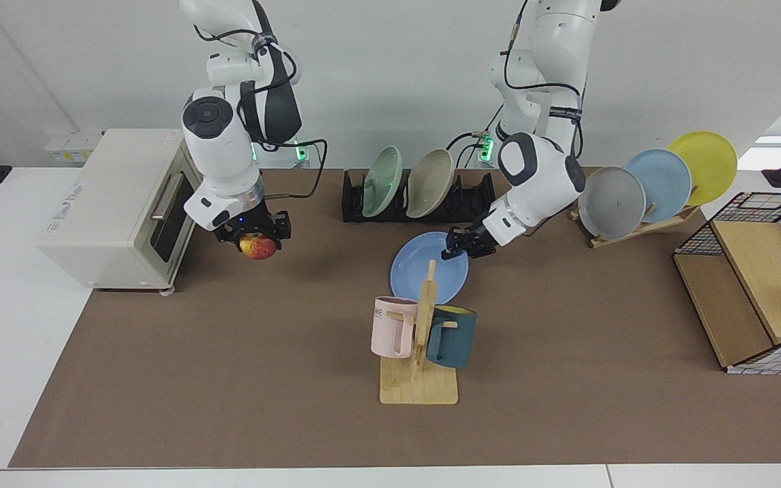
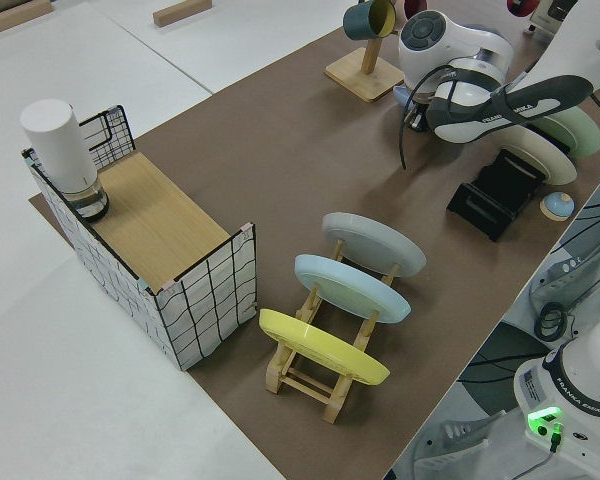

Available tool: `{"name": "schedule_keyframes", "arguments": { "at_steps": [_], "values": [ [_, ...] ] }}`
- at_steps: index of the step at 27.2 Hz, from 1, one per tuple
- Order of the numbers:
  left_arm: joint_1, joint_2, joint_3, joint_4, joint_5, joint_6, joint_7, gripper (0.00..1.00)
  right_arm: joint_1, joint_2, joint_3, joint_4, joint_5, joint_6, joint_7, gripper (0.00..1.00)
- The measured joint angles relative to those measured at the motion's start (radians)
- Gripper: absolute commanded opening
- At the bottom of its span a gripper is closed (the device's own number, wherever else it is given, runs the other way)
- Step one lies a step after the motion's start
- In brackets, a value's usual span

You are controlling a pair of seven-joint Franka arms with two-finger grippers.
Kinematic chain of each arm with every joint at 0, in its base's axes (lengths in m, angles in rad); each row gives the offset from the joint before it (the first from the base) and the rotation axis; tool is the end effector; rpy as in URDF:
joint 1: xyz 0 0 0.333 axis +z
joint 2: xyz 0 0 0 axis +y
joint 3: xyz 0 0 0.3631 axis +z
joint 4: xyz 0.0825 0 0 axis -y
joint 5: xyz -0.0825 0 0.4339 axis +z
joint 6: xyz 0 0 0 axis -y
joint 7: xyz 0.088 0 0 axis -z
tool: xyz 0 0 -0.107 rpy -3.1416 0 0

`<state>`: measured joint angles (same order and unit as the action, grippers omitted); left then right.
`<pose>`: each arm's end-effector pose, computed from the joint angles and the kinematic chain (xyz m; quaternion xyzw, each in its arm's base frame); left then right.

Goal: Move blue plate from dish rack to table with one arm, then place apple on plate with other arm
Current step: 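Carry the blue plate to the table center with the left gripper, then release the blue plate and withdraw the left gripper while the right gripper carries the apple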

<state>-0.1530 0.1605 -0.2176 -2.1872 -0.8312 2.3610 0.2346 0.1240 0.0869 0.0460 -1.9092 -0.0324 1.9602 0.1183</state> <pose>0.5556 -0.2243 0.3326 0.9532 0.0018 -0.0173 0.3018 0.6185 0.1033 0.4737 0.9992 0.0322 -0.0159 0.0153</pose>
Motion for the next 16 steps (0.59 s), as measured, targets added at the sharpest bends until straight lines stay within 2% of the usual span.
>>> {"name": "schedule_keyframes", "arguments": {
  "at_steps": [6,11,14,16],
  "values": [
    [0.0,0.0,-0.003,-0.004,0.0,0.005,-0.009,0.67,0.0,0.0,0.008,0.0,0.0,0.0,0.005,0.0],
    [0.0,0.0,-0.003,-0.004,0.006,0.007,-0.012,0.67,0.0,0.0,0.011,0.0,0.001,0.0,0.021,0.0],
    [0.0,-0.001,-0.003,-0.001,0.082,0.007,-0.047,0.68,0.0,0.0,0.022,0.0,0.002,0.0,0.037,0.0],
    [0.0,-0.003,-0.003,0.006,0.181,0.003,-0.112,0.68,0.0,-0.001,0.031,0.0,0.002,0.0,0.053,0.0]
  ]
}}
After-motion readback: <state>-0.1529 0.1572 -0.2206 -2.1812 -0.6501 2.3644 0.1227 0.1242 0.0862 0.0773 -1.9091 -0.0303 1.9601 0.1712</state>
